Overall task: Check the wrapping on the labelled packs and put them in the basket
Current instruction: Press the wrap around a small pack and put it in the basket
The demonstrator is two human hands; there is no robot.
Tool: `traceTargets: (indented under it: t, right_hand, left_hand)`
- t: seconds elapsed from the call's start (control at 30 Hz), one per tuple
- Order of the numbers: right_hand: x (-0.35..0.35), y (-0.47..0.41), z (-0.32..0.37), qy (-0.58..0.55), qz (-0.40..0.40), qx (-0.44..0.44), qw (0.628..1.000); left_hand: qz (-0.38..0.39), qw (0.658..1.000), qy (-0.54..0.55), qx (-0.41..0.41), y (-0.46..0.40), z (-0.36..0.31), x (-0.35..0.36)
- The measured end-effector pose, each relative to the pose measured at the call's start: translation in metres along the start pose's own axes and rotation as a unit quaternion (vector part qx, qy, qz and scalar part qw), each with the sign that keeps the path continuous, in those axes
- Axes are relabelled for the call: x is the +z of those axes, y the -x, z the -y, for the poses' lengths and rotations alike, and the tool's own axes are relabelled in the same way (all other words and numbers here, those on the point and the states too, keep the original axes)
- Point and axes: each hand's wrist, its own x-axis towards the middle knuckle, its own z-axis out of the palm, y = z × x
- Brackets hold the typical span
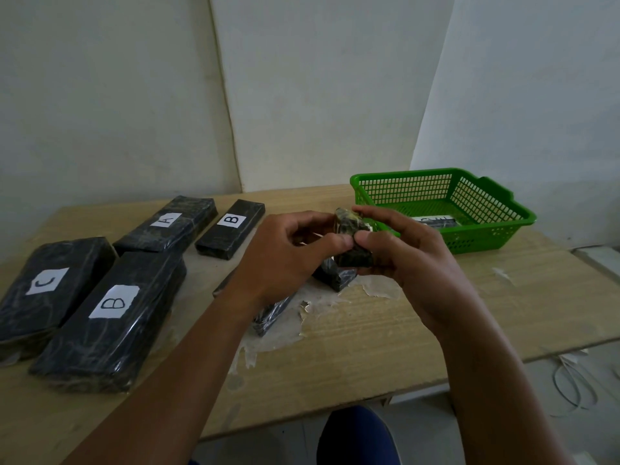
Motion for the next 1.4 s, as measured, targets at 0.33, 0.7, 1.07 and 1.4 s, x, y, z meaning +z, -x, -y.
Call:
traceTargets:
  t: [0.33, 0.7, 1.07, 1.4]
  right_hand:
    - [0.001, -0.001, 0.003, 0.015, 0.014, 0.032, 0.999]
    - [0.004, -0.001, 0.002, -0.019, -0.009, 0.052, 0.998]
    - [0.009, 0.0, 0.004, 0.024, -0.122, 0.024, 0.992]
    - [0.006, 0.003, 0.006, 0.078, -0.107, -0.049, 0.99]
  left_hand:
    - [-0.025, 0.993, 0.09, -0.077, -0.003, -0.005, 0.008]
    - [0.001, 0.988, 0.128, -0.085, -0.004, -0.003, 0.006]
    - [-0.043, 0.986, 0.151, -0.059, -0.006, -0.006, 0.011]
    - [-0.075, 0.996, 0.049, 0.022, -0.003, -0.001, 0.008]
